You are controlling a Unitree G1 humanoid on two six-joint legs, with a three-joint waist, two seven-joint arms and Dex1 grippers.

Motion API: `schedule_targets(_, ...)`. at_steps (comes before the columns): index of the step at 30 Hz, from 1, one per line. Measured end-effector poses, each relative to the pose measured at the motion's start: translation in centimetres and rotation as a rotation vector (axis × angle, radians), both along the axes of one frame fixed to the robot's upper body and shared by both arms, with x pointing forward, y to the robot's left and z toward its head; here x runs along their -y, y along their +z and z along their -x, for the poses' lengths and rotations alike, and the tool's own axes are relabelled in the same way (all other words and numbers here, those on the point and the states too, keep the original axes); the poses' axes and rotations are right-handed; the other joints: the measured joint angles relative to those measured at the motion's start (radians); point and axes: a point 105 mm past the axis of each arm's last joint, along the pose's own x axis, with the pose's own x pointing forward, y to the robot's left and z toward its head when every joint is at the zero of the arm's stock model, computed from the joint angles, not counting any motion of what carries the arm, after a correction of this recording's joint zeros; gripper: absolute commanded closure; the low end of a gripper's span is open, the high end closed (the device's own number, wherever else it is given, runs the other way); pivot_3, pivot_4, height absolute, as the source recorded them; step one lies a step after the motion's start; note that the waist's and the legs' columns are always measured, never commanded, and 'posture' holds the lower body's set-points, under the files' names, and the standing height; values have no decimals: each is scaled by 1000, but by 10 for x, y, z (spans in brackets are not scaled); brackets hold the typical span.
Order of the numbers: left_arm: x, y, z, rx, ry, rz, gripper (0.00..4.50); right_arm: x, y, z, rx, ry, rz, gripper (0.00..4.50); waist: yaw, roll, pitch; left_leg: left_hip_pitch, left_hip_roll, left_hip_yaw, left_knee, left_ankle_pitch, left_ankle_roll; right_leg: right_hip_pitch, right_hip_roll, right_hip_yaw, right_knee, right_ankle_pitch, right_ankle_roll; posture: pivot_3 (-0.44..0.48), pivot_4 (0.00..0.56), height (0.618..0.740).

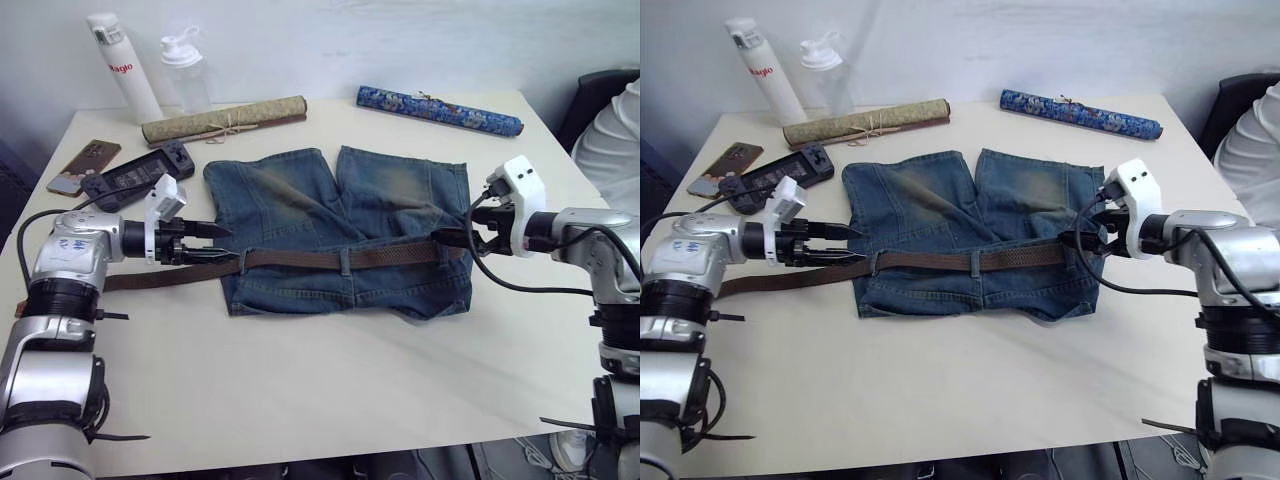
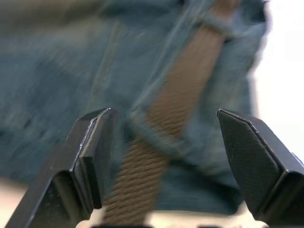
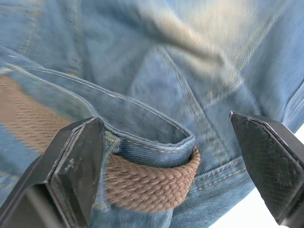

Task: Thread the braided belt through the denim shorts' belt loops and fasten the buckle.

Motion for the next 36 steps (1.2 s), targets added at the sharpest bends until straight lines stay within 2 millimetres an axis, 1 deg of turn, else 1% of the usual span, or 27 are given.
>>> schedule_targets(2, 2, -12, -3, -44, 11, -4, 797, 0, -8, -2, -44, -13, -32, 35, 0, -1, 1, -1, 0, 2, 1, 0, 1, -1, 0, 0, 1, 0, 0, 0, 150, 737)
schedule_targets(4, 7, -20, -8, -83, 26, 6, 797, -3, -8, -5, -75, -8, -74, 35, -1, -2, 3, -1, 0, 3, 3, 0, 1, -3, 0, 0, 2, 0, 0, 0, 150, 737)
schedule_targets(7, 11, -21, -12, -109, 24, 12, 797, -4, -12, -5, -130, 6, -118, 35, -1, -3, 3, -1, 1, 3, 5, -1, 1, -2, 1, 1, 2, 0, 0, 0, 150, 737)
schedule_targets(10, 15, -22, -13, -122, 12, 7, 797, -7, -20, -3, -182, 27, -134, 35, -1, -3, 3, 0, 1, 4, 6, -1, 1, -2, 1, 2, 2, 0, 0, 0, 150, 737)
schedule_targets(11, 18, -22, -13, -125, 1, 6, 797, -7, -23, -2, -196, 33, -141, 266, 0, -3, 3, 0, 1, 4, 6, -1, 1, -2, 1, 2, 2, 0, 0, 0, 150, 737)
schedule_targets(13, 24, -24, -13, -133, -12, 17, 797, -8, -24, -2, -210, 43, -151, 863, 1, -3, 3, 0, 1, 4, 6, -1, 2, -2, 0, 2, 3, 0, 0, 0, 150, 737)
schedule_targets(14, 25, -25, -13, -135, -13, 19, 1051, -8, -23, -3, -209, 46, -156, 1346, 0, -3, 3, 0, 1, 4, 7, -1, 2, -2, -1, 2, 3, 0, 0, 0, 150, 737)
schedule_targets(16, 26, -27, -13, -132, -20, 7, 1672, -8, -23, -3, -210, 49, -162, 2300, -1, -3, 3, 0, 1, 4, 7, -1, 2, -2, -1, 2, 3, 0, 0, 0, 150, 737)
schedule_targets(19, 32, -30, -14, -121, -42, 3, 2991, -8, -23, -3, -208, 54, -165, 3699, -1, -3, 3, 0, 1, 4, 7, -1, 2, -2, -1, 2, 4, 0, 0, 0, 150, 737)
schedule_targets(20, 34, -30, -14, -117, -47, 6, 3272, -8, -22, -3, -208, 54, -165, 4056, -1, -3, 3, 0, 1, 4, 7, -1, 2, -2, -1, 2, 4, 0, 0, 0, 150, 737)
schedule_targets(21, 35, -30, -14, -115, -52, 11, 3746, -8, -22, -4, -204, 55, -165, 4258, 0, -3, 3, 0, 1, 4, 7, -1, 2, -2, -1, 2, 4, 0, 0, 0, 150, 737)
schedule_targets(22, 36, -30, -14, -102, -54, 16, 4100, -8, -22, -4, -197, 57, -164, 4264, 0, -3, 3, 0, 1, 4, 8, -1, 2, -2, -1, 2, 4, 0, 0, 0, 150, 737)
schedule_targets(27, 37, -27, -18, -55, -40, 19, 4100, -8, -19, -4, -166, 70, -162, 4264, 0, -3, 3, 0, 1, 4, 9, -1, 2, -2, -1, 2, 6, 0, 0, 0, 150, 737)
schedule_targets(31, 32, -24, -20, 46, -6, 46, 4100, -15, -12, 7, -60, 143, -166, 4264, 0, -3, 3, 0, 2, 4, 8, -1, 2, -2, -1, 2, 6, 0, 0, 0, 150, 737)
schedule_targets(33, 30, -19, -19, 155, 2, 54, 4100, -17, -6, 16, 15, 181, -158, 4264, -1, -3, 3, 0, 2, 4, 8, -1, 2, -3, -1, 2, 6, 0, 0, 0, 150, 737)
schedule_targets(35, 29, -12, -12, 319, -8, 34, 4100, -19, -1, 29, 134, 230, -115, 4264, -2, -3, 3, 0, 2, 4, 6, -1, 1, -2, -1, 2, 6, 0, 0, 0, 150, 737)
schedule_targets(36, 29, -11, -8, 374, -16, 23, 4100, -20, 1, 33, 178, 249, -95, 4264, -2, -3, 3, 1, 2, 4, 7, -1, 1, -2, -1, 3, 7, 0, 0, 0, 150, 737)
